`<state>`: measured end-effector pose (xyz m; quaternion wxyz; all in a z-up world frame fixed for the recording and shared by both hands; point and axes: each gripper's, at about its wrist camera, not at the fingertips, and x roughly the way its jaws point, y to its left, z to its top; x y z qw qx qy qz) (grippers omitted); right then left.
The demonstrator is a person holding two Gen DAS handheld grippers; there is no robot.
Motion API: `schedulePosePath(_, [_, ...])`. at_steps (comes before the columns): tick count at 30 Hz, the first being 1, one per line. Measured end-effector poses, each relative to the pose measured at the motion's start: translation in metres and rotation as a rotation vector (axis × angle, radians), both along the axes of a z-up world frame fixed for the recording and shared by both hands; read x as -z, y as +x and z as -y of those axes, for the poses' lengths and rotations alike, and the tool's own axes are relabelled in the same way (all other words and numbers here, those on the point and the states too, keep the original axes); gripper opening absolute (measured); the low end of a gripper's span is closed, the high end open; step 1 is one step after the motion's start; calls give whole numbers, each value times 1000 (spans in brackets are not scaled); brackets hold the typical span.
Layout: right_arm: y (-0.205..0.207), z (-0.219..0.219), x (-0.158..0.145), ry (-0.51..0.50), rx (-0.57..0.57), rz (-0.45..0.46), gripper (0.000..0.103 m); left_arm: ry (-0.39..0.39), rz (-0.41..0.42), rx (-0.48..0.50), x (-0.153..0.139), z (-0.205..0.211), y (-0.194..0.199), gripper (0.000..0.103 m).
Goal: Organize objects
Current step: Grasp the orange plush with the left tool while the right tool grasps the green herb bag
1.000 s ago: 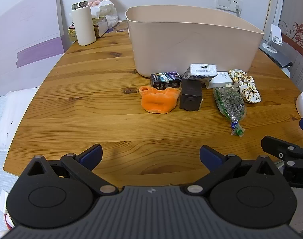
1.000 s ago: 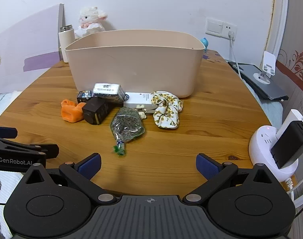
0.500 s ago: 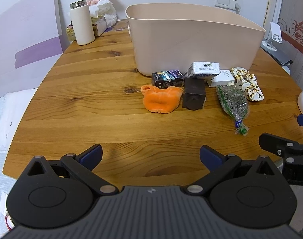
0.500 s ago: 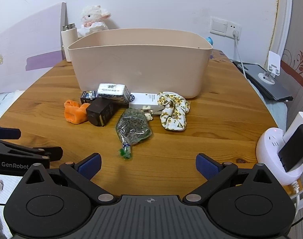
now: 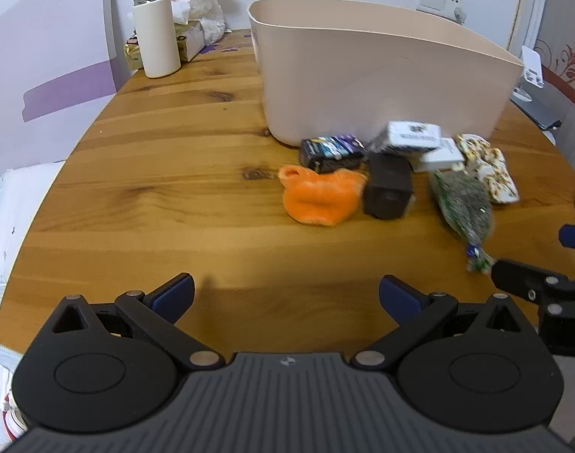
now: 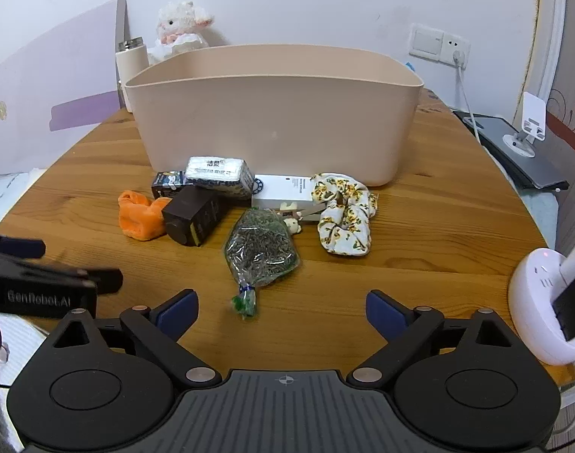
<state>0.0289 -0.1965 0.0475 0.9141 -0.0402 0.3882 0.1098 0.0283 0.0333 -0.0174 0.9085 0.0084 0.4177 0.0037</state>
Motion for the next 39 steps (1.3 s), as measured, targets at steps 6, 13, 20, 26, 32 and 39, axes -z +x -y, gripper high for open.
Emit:
schedulePosePath(6, [16,-7,7,-4,-10,-16,91,7,6,-5,1,-12,23,103])
schedulePosePath(13, [37,-21,12,-11,-42,-29,85,9,11,34,6,-19,51,103])
schedulePosePath(20, [55,-32,20,-21,-67,-39,73,-16,15,76,12,-18,73,88])
schedulePosePath(26, [54,-34,19,-15,-79,-17,50,-39,35,96,11,-16,81,65])
schedulePosePath(32, [45,-31,17,-29,-72,-7,45,-90,35,160,8,-12,79,14])
schedulePosePath(39, [33,-18,-2,-10,-31,44,44,-125,33,152,6,-14,70,8])
